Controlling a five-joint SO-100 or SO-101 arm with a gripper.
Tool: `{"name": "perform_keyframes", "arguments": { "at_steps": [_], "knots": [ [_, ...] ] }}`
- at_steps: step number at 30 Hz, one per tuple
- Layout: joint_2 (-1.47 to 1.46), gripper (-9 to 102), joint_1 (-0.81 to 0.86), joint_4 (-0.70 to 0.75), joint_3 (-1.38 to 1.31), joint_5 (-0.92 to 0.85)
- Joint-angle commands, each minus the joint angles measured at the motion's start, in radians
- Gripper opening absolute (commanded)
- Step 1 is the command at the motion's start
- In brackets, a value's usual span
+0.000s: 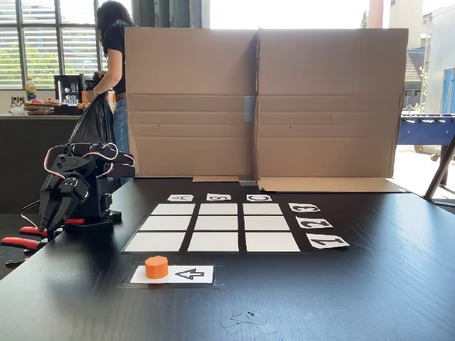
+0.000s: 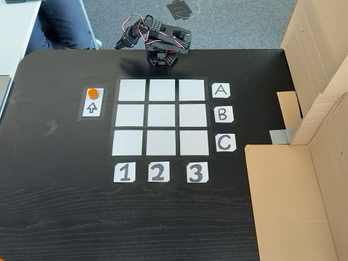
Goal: Pick up the round, orange token and place it in the grid on square A1.
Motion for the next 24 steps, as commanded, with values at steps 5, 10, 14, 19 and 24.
{"name": "perform_keyframes", "arguments": {
  "at_steps": [5,10,14,19,24],
  "knots": [
    [-0.166,10,0.043,0.067,-0.189,-0.046],
    [-0.172,10,0.043,0.069,-0.192,-0.046],
    [-0.225,10,0.038,0.069,-0.236,-0.046],
    [-0.365,11,0.012,0.069,-0.37,-0.046],
    [-0.584,12,-0.031,0.069,-0.561,-0.052]
  ]
}}
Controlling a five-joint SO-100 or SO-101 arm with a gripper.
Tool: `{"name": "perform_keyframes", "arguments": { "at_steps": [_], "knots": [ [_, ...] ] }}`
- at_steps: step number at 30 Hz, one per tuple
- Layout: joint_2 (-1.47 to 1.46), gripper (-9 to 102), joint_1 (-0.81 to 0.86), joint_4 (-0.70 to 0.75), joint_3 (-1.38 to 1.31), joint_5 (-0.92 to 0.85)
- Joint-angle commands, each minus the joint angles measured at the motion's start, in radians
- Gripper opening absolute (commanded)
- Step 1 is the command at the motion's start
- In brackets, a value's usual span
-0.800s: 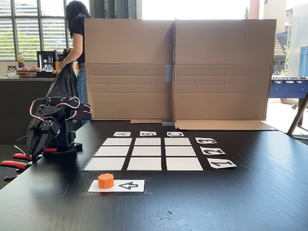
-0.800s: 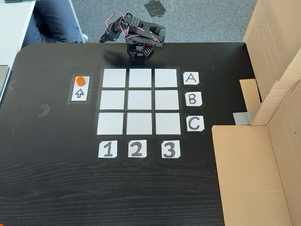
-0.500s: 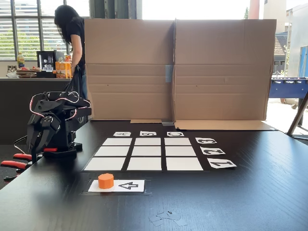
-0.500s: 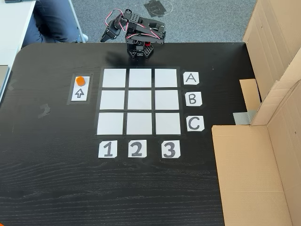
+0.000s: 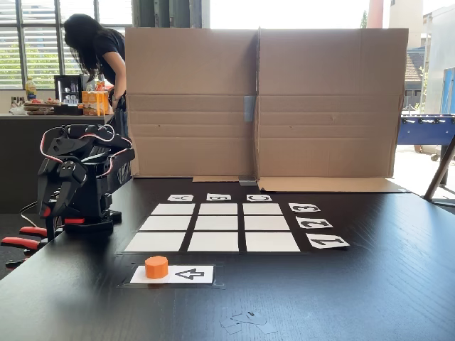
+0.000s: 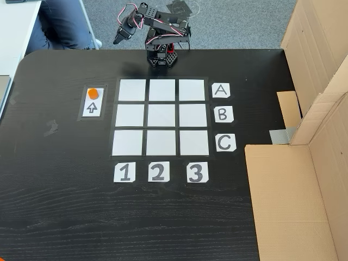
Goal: Pick up the round, orange token and place it in the grid on square A1.
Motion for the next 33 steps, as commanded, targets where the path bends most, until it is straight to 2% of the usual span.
{"name": "perform_keyframes", "arguments": {
  "at_steps": [1,6,17,26,33],
  "knots": [
    [-0.133,13,-0.032,0.006,-0.144,-0.009],
    [-0.35,20,-0.067,0.023,-0.318,-0.009],
    [-0.879,23,-0.224,0.324,-0.804,-0.006],
    [-1.18,31,-0.376,0.33,-1.043,0.109],
    [-1.324,38,-0.46,0.328,-1.189,0.13]
  ]
}}
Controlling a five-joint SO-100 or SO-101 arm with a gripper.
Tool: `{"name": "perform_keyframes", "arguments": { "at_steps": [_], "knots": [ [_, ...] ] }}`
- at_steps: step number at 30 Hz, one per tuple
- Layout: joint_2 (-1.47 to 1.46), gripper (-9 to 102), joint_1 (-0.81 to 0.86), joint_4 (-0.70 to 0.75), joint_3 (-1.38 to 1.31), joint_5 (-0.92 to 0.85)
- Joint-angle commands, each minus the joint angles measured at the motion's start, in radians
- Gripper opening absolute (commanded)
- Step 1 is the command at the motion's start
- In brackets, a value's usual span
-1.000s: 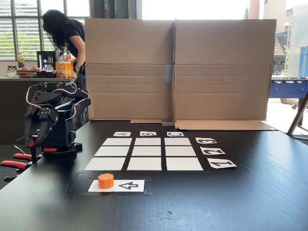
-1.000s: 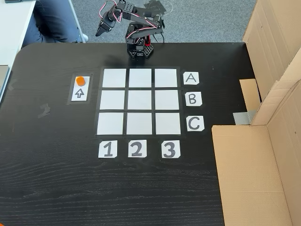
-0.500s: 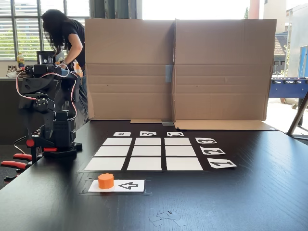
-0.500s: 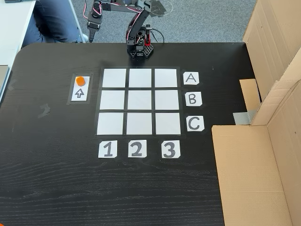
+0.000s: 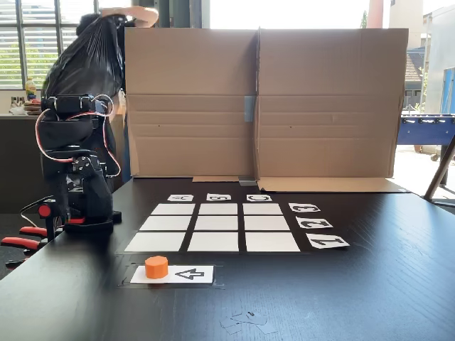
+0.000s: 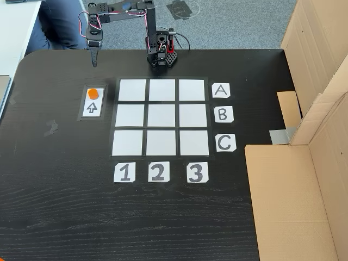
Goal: Pick up the round, orange token and place it in the grid on square A1.
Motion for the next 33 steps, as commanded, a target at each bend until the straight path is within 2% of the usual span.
{"name": "perform_keyframes", "arguments": {
  "at_steps": [1,22,33],
  "knots": [
    [-0.032,38,-0.04,0.002,-0.084,0.009],
    [-0.43,40,-0.21,-0.002,-0.436,0.1],
    [-0.535,40,-0.29,0.002,-0.523,0.112]
  ]
}}
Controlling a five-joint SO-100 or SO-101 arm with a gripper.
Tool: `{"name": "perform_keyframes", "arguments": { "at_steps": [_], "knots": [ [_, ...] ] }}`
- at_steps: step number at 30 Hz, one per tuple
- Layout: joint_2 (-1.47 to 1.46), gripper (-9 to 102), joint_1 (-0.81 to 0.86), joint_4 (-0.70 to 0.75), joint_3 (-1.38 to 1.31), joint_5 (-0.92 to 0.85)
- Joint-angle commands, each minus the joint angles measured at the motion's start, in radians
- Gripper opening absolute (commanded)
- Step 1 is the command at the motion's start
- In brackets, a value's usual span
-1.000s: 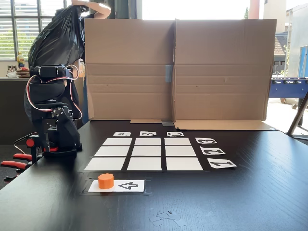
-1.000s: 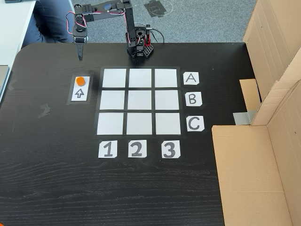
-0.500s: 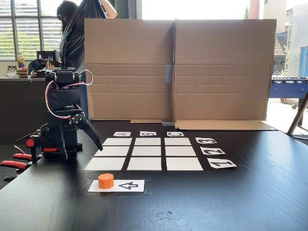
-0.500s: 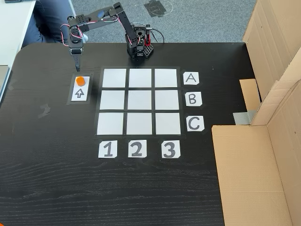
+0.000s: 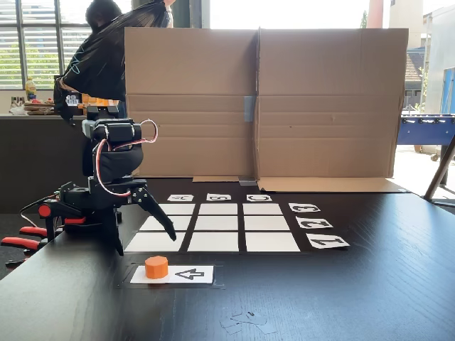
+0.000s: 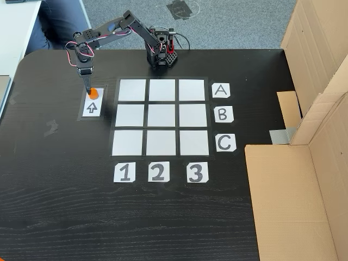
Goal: Pick up the round, orange token and place it in the grid on square A1.
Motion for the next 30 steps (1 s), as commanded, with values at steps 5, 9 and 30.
{"name": "perform_keyframes", "arguments": {
  "at_steps": [5,9,30],
  "knots": [
    [-0.014,40,-0.044,0.002,-0.038,0.014],
    [-0.034,40,-0.054,-0.003,-0.038,0.015],
    [-0.147,39,-0.077,-0.005,-0.098,0.017]
  ]
}}
